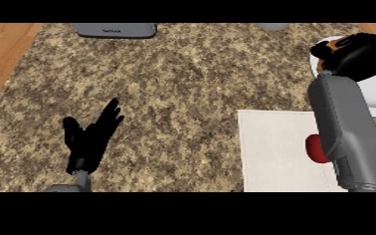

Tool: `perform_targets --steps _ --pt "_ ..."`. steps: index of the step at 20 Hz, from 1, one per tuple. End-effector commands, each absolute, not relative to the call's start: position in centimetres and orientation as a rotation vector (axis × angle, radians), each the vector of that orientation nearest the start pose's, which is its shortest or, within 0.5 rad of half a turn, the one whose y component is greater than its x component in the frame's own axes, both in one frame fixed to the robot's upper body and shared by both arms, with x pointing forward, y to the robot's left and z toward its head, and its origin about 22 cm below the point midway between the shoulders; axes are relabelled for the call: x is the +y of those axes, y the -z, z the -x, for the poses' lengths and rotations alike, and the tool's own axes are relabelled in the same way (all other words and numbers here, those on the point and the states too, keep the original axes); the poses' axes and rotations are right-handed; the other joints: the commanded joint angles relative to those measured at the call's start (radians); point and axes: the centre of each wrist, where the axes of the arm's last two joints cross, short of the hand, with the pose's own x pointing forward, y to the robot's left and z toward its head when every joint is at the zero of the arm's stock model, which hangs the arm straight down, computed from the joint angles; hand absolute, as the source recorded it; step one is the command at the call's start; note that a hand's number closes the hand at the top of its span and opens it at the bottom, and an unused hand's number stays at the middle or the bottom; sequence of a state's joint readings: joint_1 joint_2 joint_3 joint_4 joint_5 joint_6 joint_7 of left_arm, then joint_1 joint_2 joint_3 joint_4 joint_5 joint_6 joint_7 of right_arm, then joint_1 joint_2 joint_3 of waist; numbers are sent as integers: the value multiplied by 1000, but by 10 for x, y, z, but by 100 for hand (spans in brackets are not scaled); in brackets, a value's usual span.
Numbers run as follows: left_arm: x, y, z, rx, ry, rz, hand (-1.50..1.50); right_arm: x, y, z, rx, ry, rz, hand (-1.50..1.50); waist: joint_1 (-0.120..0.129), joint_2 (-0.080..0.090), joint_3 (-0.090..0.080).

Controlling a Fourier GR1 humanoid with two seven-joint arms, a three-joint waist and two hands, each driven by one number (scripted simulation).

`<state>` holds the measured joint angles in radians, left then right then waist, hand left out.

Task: Pick the croissant from the placemat and place it in the plate

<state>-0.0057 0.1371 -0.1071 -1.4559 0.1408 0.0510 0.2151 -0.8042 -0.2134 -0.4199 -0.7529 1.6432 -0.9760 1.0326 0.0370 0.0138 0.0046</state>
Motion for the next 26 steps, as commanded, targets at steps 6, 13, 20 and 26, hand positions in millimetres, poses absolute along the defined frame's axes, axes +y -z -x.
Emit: perform_targets --steps 6,13,20,26 --pt "242 25 -241 -1222 37 6 0 -374 -44 -393 -995 569 1868 150 -1 4 0" --pt "226 33 -242 -1205 53 34 0 -409 -51 -382 -995 537 1873 150 0 7 1" --pt "234 29 -242 -1215 36 19 0 -432 -46 -371 -731 419 1518 -150 5 9 3" --pt "239 28 -237 -1214 52 34 0 -445 -50 -362 -951 468 1504 -150 12 12 7"
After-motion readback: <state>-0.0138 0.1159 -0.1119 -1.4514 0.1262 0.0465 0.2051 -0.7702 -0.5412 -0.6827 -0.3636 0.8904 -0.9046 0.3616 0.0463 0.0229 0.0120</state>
